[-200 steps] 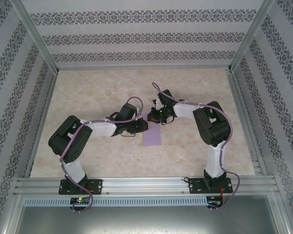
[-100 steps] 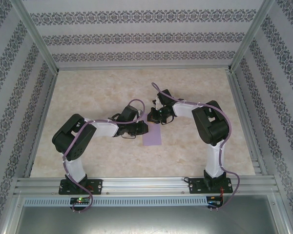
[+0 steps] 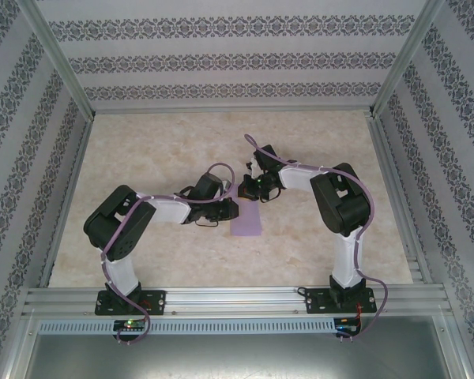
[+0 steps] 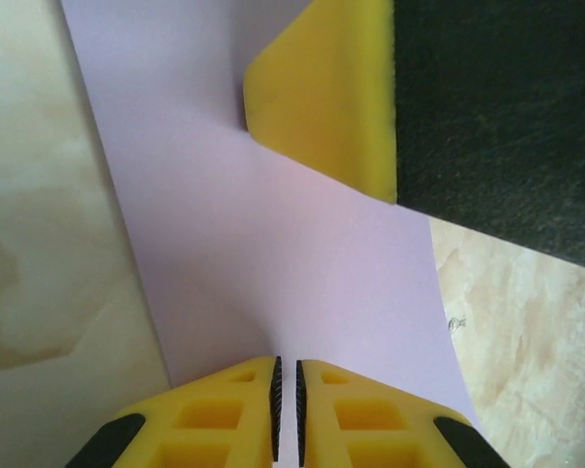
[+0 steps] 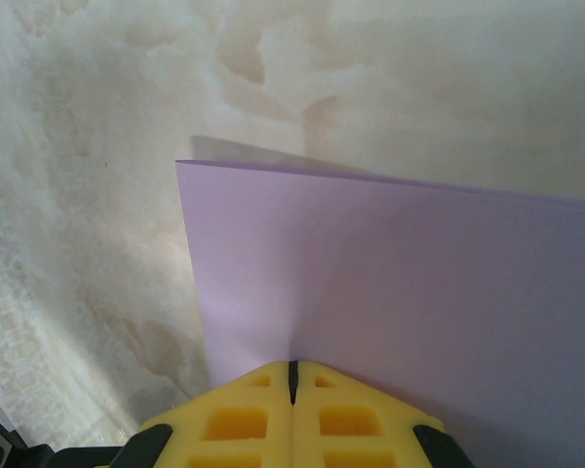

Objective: Fold a paper plane with a square sheet of paper (fold left side to right side)
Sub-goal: First fold the square sheet of paper in half at the center of the table.

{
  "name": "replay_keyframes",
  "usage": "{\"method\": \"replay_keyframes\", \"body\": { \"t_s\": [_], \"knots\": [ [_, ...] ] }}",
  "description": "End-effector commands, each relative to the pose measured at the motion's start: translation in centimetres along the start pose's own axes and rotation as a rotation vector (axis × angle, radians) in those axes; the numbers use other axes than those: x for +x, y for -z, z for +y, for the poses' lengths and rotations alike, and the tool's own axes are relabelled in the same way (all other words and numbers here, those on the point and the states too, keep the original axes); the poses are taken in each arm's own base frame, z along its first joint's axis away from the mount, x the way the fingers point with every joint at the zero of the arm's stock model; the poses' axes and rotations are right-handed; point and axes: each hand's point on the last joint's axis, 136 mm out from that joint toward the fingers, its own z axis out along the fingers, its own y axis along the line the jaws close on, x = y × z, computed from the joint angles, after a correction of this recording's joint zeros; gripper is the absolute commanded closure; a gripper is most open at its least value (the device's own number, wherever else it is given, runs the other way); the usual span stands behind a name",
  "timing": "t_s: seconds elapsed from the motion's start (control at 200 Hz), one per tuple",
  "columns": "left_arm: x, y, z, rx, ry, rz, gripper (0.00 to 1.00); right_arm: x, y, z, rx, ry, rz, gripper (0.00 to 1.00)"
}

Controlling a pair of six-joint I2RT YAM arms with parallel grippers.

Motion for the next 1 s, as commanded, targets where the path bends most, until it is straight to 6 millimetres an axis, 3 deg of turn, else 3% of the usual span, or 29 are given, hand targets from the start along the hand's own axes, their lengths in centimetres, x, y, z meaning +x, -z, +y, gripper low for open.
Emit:
{"method": "replay_keyframes", "body": {
  "t_s": [0.0,0.595,0.994],
  "knots": [
    [1.8,0.2,0.3,-0.017,-0.048,0.027,0.84,1.6,-1.1,-2.2,0.090,-0.021,0.055,1.00],
    [4.8,2.1,-1.5,0.017,-0.143,0.052,0.83,1.6,-1.2,-2.1,0.092,-0.019,0.060,1.00],
    [3.1,2.2,-0.7,-0.067,-0.133,-0.008,0.82,1.5,-1.2,-1.8,0.090,-0.014,0.063,1.00]
  ]
}}
